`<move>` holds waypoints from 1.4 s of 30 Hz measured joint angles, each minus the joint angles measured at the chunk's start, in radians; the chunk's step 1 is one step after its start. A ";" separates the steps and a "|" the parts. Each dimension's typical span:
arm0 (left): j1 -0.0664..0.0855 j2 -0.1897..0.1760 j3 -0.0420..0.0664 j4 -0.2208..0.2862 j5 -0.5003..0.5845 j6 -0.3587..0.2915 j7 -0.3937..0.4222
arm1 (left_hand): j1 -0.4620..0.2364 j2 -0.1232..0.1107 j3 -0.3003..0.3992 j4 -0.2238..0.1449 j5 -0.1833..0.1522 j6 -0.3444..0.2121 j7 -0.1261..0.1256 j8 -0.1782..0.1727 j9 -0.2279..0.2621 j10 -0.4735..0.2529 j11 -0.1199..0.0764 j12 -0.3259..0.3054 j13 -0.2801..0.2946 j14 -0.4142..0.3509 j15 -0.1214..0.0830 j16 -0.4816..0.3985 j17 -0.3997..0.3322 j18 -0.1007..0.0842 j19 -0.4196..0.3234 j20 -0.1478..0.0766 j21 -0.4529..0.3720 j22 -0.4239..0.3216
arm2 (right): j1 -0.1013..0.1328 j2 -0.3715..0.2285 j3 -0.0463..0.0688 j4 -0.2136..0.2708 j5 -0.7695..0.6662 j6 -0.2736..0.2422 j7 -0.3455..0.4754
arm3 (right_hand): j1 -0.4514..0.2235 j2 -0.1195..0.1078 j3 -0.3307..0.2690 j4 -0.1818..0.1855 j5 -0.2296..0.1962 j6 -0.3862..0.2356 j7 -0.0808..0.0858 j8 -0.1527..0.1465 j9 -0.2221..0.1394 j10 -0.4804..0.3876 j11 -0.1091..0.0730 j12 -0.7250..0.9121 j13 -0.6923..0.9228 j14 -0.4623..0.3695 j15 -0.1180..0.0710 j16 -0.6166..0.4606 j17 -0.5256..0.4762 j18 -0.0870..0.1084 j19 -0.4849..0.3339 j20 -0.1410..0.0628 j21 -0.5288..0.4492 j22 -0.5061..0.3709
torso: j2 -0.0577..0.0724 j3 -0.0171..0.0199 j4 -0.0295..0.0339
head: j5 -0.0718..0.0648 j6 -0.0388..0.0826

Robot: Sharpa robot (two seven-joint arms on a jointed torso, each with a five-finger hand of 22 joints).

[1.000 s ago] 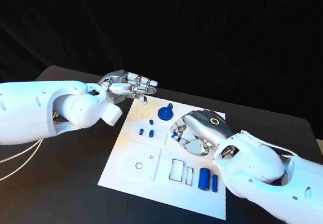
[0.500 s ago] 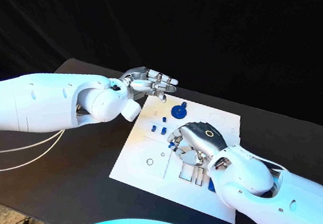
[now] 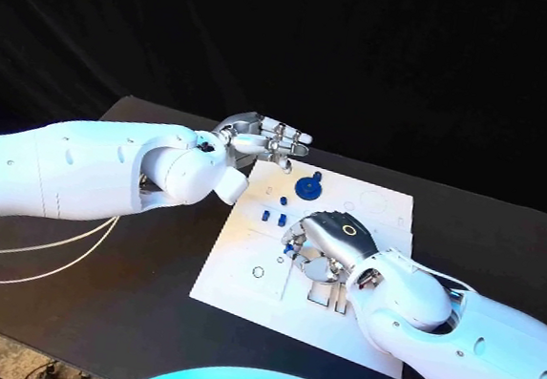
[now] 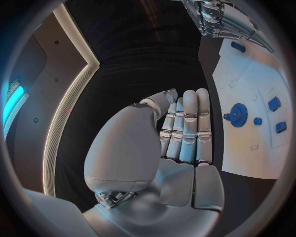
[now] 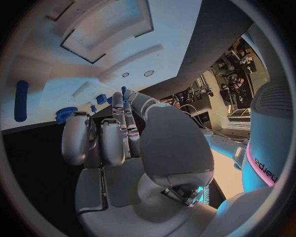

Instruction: Assemble the parts on the task board

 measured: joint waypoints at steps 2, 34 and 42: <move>0.000 0.001 0.000 0.000 0.000 0.000 0.000 | 0.000 0.000 0.000 0.000 0.000 0.000 0.000 0.000 0.000 0.000 0.000 0.000 0.000 0.000 0.000 0.000 0.000 0.000 0.000 0.000 0.000 0.000 | -0.002 0.004 0.000 -0.006 0.000 0.000 0.000 | 0.000 0.000 0.000 0.000 0.000 0.000 0.000 0.000 0.000 0.000 0.000 0.000 0.000 0.000 0.000 0.000 0.000 0.000 0.000 0.000 0.000 0.000 | 0.000 0.0000 -0.0002 | 0.001 -0.001; 0.002 0.006 0.000 0.001 0.000 0.001 -0.001 | 0.000 0.000 0.000 0.000 0.000 0.000 0.000 0.004 0.000 0.000 0.000 0.008 0.001 0.000 0.000 0.000 0.000 0.000 0.000 0.000 0.004 0.000 | -0.023 0.033 -0.006 -0.049 0.001 0.006 0.002 | 0.000 0.000 0.000 0.000 0.004 -0.002 -0.001 -0.002 0.000 0.002 0.002 0.000 0.000 0.000 0.000 0.000 0.000 0.000 0.000 0.000 0.000 0.000 | 0.000 -0.0006 -0.0002 | 0.016 -0.011; 0.003 0.006 0.000 0.002 0.000 0.001 -0.002 | 0.000 0.000 0.000 0.000 0.000 0.000 0.000 0.004 0.000 0.000 0.000 0.008 0.001 0.000 0.000 0.000 0.000 0.000 0.000 0.000 0.004 0.000 | -0.028 0.034 -0.005 -0.048 0.001 0.011 0.005 | 0.000 0.000 0.000 0.000 0.004 -0.003 0.000 -0.002 0.000 0.002 0.002 0.000 -0.001 0.000 0.000 0.000 0.000 0.000 0.000 0.000 0.000 -0.001 | 0.000 -0.0006 -0.0015 | 0.018 -0.015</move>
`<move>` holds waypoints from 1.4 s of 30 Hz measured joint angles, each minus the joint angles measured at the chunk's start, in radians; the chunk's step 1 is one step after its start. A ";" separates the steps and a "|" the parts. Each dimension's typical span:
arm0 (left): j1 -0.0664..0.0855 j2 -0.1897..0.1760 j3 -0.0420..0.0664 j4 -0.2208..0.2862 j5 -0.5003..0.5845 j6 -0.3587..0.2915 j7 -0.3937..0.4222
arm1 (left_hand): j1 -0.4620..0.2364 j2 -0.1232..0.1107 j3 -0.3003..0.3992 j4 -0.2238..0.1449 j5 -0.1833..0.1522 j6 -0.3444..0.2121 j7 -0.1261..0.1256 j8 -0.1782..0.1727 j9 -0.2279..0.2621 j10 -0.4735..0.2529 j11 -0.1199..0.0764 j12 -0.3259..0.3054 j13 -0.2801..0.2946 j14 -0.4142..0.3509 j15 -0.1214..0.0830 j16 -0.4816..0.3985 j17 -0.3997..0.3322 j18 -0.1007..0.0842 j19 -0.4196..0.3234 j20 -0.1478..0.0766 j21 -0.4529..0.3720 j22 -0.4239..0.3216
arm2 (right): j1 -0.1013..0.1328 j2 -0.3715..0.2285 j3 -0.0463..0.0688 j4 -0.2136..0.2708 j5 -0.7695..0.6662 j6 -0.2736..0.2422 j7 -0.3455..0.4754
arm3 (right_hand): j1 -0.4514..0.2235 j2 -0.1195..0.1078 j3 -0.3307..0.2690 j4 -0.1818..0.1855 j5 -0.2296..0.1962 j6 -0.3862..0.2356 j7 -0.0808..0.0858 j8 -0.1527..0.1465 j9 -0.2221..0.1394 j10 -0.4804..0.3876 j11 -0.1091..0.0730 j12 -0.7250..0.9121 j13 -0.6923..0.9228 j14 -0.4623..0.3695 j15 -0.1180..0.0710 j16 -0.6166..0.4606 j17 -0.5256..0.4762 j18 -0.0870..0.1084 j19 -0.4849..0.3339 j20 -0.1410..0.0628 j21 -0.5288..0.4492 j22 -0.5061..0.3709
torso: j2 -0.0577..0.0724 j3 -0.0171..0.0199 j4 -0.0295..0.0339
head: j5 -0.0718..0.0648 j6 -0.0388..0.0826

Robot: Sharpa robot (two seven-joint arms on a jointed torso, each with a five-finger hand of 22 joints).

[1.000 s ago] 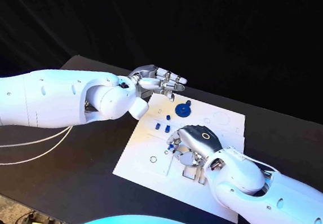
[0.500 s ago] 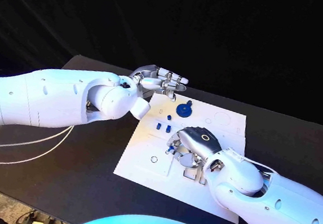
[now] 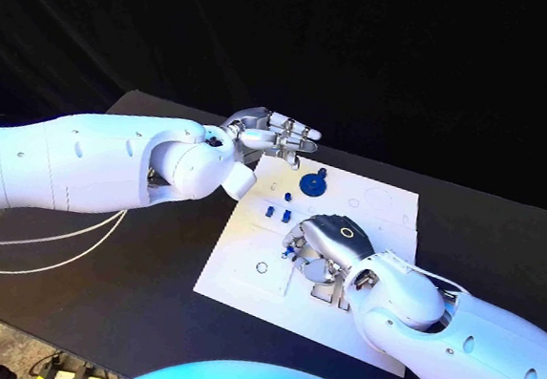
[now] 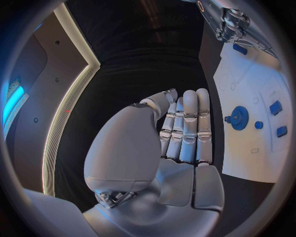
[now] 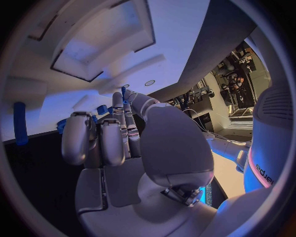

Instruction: Assemble the parts on the task board

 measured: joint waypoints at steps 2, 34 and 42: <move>0.000 0.000 0.000 0.000 0.000 0.000 0.000 | 0.000 0.000 0.000 0.000 0.000 0.000 0.000 0.000 0.000 0.000 0.000 0.000 0.000 0.000 0.000 0.000 0.000 0.000 0.000 0.000 0.000 0.000 | -0.001 0.001 0.000 0.001 0.000 0.001 0.001 | 0.000 0.000 0.000 0.000 0.000 0.000 0.000 0.000 0.000 0.000 0.000 0.000 0.000 0.000 0.000 0.000 0.000 0.000 0.000 0.000 0.000 0.000 | 0.000 0.0002 0.0000 | 0.001 -0.001; 0.001 -0.001 0.000 -0.002 0.000 0.005 -0.009 | -0.004 0.004 0.000 0.000 0.000 0.000 0.000 0.000 0.000 0.000 0.000 0.000 0.000 0.000 0.000 0.000 0.000 0.000 0.000 0.000 0.000 0.001 | -0.007 0.005 -0.001 0.001 -0.001 0.015 0.000 | -0.005 -0.005 0.000 0.000 0.000 -0.003 -0.001 -0.006 0.000 0.002 0.001 0.000 0.001 0.000 0.000 0.000 0.000 0.000 0.000 0.000 0.000 0.001 | -0.001 0.0004 0.0002 | 0.003 -0.002; 0.001 -0.001 0.000 -0.001 0.000 0.007 -0.012 | -0.004 0.004 0.000 0.000 0.000 0.000 0.000 0.000 0.000 0.000 0.000 0.004 0.001 0.000 0.000 0.000 0.000 0.000 0.000 0.000 0.000 0.000 | -0.007 0.014 -0.001 -0.010 -0.001 0.027 -0.001 | -0.013 -0.005 0.000 0.000 0.000 -0.003 -0.001 -0.007 0.000 0.001 0.002 -0.004 -0.001 0.000 0.000 0.000 -0.002 0.000 0.000 0.000 0.000 0.000 | 0.000 0.0001 0.0006 | 0.002 0.000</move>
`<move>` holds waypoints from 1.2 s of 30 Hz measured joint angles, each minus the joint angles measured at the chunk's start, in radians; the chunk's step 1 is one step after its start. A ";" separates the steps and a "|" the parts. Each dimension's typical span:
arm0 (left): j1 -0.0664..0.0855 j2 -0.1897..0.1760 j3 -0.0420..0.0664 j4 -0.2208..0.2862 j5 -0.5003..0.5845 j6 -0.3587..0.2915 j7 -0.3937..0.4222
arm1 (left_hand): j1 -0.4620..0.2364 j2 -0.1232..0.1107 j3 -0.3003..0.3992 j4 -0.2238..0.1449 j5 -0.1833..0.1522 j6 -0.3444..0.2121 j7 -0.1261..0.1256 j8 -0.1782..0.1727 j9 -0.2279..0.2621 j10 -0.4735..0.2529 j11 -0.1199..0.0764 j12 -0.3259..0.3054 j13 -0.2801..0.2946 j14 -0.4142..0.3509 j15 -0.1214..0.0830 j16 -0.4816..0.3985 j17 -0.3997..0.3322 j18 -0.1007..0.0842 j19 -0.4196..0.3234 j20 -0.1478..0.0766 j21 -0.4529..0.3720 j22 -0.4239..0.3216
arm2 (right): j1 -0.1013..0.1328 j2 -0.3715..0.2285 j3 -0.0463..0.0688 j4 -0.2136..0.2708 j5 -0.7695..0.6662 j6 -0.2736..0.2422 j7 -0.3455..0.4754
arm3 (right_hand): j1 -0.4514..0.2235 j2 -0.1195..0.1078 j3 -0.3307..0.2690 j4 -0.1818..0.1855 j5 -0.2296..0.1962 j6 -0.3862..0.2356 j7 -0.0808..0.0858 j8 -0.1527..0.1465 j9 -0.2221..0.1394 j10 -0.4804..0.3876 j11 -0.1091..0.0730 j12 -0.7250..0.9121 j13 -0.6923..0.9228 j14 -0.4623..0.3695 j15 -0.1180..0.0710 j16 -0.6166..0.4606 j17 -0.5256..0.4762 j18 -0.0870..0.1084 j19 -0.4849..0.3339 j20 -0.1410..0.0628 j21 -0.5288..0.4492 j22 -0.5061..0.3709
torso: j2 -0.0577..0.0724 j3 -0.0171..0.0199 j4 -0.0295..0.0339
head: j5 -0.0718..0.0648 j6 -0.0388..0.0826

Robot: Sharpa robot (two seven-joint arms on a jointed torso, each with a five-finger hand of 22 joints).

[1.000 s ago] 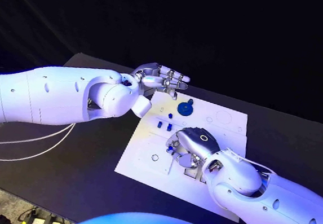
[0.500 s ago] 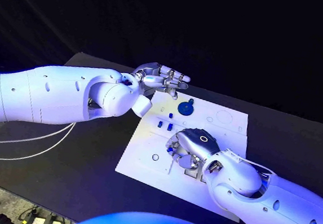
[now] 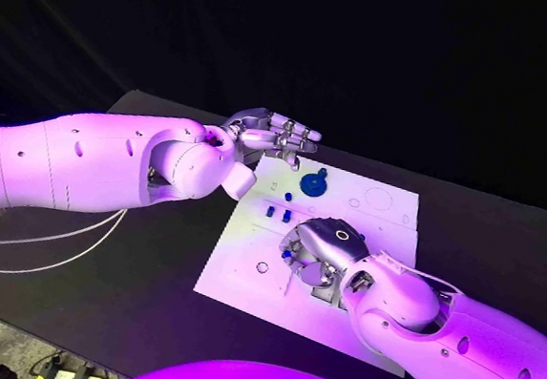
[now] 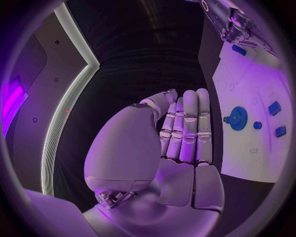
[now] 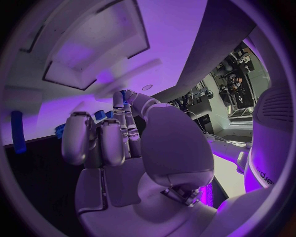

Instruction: Assemble the parts on the task board

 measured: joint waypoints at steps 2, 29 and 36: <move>0.000 0.000 0.000 0.000 0.000 0.000 -0.001 | 0.000 0.000 0.000 0.000 0.000 0.000 0.000 0.000 0.000 0.000 0.000 0.000 0.000 0.000 0.000 0.000 0.000 0.000 0.000 0.000 0.000 0.000 | 0.000 0.003 0.000 -0.004 0.000 0.003 0.000 | -0.007 -0.002 0.000 0.000 0.000 -0.001 0.001 0.000 0.000 -0.005 0.005 -0.004 -0.001 0.000 0.000 0.000 -0.001 0.000 0.000 0.000 0.000 0.000 | 0.000 0.0000 0.0001 | 0.000 0.000; 0.001 -0.003 0.000 0.000 0.000 0.007 -0.009 | 0.000 0.000 0.000 0.000 0.000 0.000 0.000 0.000 0.000 0.000 0.000 0.000 0.000 0.000 0.000 0.000 0.000 0.000 0.000 0.000 0.000 0.001 | 0.000 -0.061 -0.001 0.049 0.001 -0.038 0.001 | -0.054 -0.038 -0.029 -0.004 0.006 -0.100 0.025 -0.021 -0.030 -0.146 0.039 -0.054 -0.036 0.004 0.022 0.004 -0.014 0.000 -0.015 0.029 -0.050 0.000 | -0.001 0.0005 -0.0012 | -0.007 0.002; 0.001 -0.004 0.000 0.000 0.000 0.010 -0.010 | 0.000 0.000 0.000 0.000 0.000 0.000 0.000 0.000 0.000 0.000 0.000 0.000 0.000 0.000 0.000 0.000 0.000 0.000 0.000 0.000 0.000 0.001 | 0.021 -0.151 0.015 0.122 0.000 -0.054 -0.006 | -0.062 -0.046 -0.048 -0.003 0.010 -0.100 0.024 -0.021 -0.031 -0.151 0.035 -0.054 -0.037 0.004 0.022 -0.007 -0.031 0.000 -0.020 0.033 -0.068 0.000 | -0.002 -0.0001 -0.0012 | -0.020 0.009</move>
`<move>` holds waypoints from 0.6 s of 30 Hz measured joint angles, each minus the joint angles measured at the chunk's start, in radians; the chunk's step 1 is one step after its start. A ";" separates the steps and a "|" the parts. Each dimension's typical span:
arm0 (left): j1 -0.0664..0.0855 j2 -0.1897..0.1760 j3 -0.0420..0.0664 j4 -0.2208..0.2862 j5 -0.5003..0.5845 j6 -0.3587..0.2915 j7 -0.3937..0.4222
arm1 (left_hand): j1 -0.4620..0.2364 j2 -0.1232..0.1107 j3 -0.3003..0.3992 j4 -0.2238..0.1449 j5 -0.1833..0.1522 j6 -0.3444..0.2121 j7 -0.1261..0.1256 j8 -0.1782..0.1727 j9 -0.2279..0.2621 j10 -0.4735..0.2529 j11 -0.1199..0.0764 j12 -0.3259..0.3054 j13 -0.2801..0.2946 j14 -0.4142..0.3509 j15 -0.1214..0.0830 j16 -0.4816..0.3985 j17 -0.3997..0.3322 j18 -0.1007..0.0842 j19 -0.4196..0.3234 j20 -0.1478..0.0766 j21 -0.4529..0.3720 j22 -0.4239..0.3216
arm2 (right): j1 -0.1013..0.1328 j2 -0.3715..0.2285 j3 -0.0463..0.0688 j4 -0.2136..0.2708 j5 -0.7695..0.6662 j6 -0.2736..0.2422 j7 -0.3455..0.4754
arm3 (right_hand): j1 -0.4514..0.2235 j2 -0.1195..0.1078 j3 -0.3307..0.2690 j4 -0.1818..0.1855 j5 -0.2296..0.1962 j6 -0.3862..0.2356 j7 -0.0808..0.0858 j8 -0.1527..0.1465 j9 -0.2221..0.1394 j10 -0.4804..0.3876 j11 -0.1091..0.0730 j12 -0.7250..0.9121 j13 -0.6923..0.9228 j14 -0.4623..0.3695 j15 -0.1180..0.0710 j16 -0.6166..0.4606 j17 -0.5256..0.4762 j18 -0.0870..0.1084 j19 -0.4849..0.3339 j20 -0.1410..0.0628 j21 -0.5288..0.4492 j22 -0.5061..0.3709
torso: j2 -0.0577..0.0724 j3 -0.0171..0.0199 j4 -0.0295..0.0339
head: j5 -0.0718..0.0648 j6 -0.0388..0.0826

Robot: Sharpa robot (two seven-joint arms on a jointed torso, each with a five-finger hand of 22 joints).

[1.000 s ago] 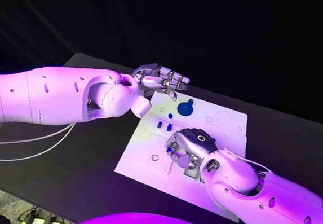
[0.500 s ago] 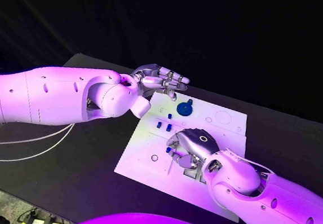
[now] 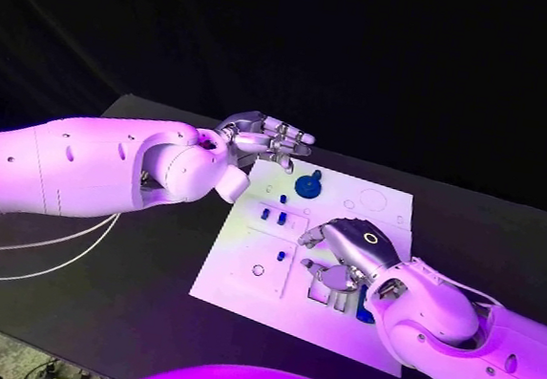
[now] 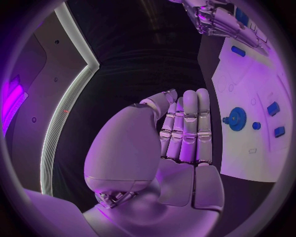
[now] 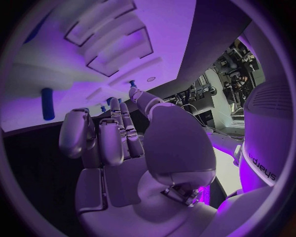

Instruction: Assemble the parts on the task board

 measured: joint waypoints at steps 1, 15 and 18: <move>0.000 0.000 0.000 0.000 0.000 0.000 0.000 | 0.000 0.000 0.000 0.000 0.000 0.000 0.000 0.000 0.000 0.000 0.000 0.000 0.000 0.000 0.000 0.000 0.000 0.000 0.000 0.000 0.000 0.000 | 0.008 -0.012 0.002 0.006 0.000 0.001 -0.002 | -0.006 -0.006 -0.010 0.001 0.008 -0.002 -0.002 0.000 0.000 0.000 0.000 0.005 0.000 0.000 0.000 -0.001 -0.004 0.000 -0.005 0.000 -0.003 0.000 | 0.000 0.0000 -0.0005 | -0.003 0.001; 0.000 0.000 0.000 -0.002 0.000 0.007 -0.001 | 0.000 0.000 -0.003 -0.003 0.000 0.000 0.000 0.000 0.000 -0.004 0.004 0.000 0.000 0.000 0.000 0.000 0.000 0.000 0.000 0.000 0.000 0.000 | 0.088 -0.114 0.013 -0.029 0.036 0.074 -0.020 | -0.020 -0.020 -0.117 0.009 0.071 -0.010 -0.017 0.000 -0.006 -0.027 -0.002 0.053 -0.003 0.000 0.000 -0.005 -0.014 0.000 -0.011 -0.007 -0.028 0.001 | -0.003 -0.0012 -0.0037 | -0.030 0.017; 0.000 0.001 0.000 -0.002 0.000 0.008 -0.001 | 0.000 0.000 -0.003 -0.003 0.000 -0.001 -0.001 0.000 0.000 -0.004 0.004 0.000 0.000 0.000 0.000 0.000 0.000 0.000 0.000 0.000 0.000 0.000 | 0.088 -0.108 0.013 -0.044 0.042 0.086 -0.020 | -0.013 -0.013 -0.120 0.006 0.075 -0.010 -0.017 0.000 -0.006 -0.027 -0.002 0.053 -0.003 0.000 0.000 -0.005 -0.014 0.000 -0.011 -0.007 -0.028 0.001 | -0.003 -0.0006 -0.0027 | -0.032 0.019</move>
